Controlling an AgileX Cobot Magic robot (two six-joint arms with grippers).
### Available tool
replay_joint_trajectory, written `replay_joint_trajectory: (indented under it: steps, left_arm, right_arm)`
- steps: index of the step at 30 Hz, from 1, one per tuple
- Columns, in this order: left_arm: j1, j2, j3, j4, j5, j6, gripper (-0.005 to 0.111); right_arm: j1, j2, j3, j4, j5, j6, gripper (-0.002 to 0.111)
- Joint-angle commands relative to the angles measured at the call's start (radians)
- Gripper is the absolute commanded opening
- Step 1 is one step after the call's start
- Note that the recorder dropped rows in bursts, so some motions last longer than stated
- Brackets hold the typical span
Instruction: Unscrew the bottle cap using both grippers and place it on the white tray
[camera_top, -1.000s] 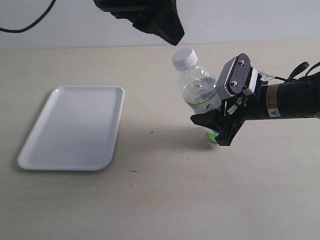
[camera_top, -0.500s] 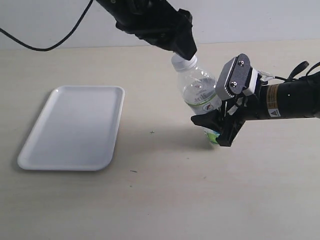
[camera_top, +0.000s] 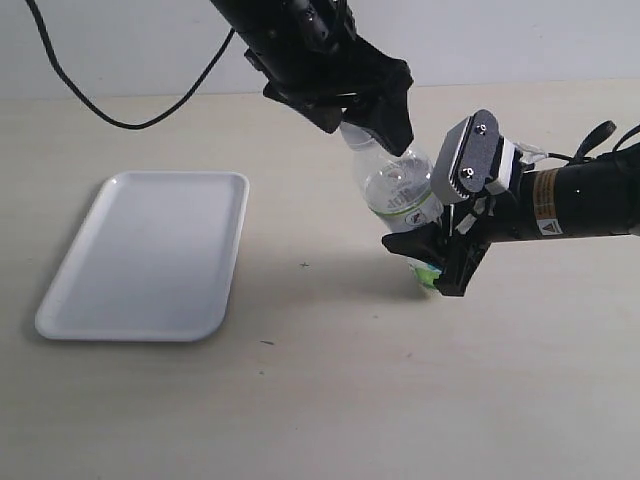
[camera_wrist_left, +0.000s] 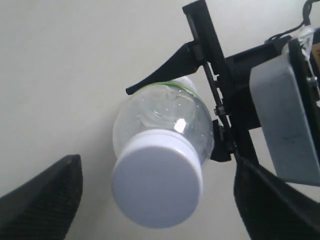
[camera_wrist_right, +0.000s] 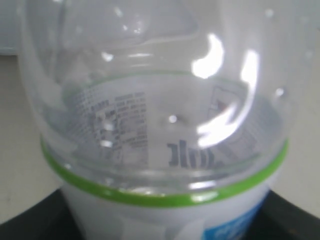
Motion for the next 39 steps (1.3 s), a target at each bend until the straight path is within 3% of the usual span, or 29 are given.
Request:
replay_joint_trajectory:
  steps: [1, 9, 30, 39]
  left_arm:
    - [-0.005, -0.002, -0.043, -0.002, 0.023, -0.017, 0.079]
    - [0.009, 0.0, -0.129, -0.002, 0.098, -0.041, 0.078]
    - [0.041, 0.057, -0.131, -0.002, 0.121, -0.043, 0.074]
    - [0.041, 0.057, -0.141, -0.007, 0.151, -0.086, 0.06]
  right_arm:
    - [0.0, 0.006, 0.01, -0.038, 0.057, -0.001, 0.0]
    - [0.0, 0.006, 0.01, -0.038, 0.057, -0.001, 0.0]
    - [0.0, 0.006, 0.01, -0.081, 0.063, 0.003, 0.0]
    - [0.0, 0.006, 0.01, -0.081, 0.067, 0.003, 0.0]
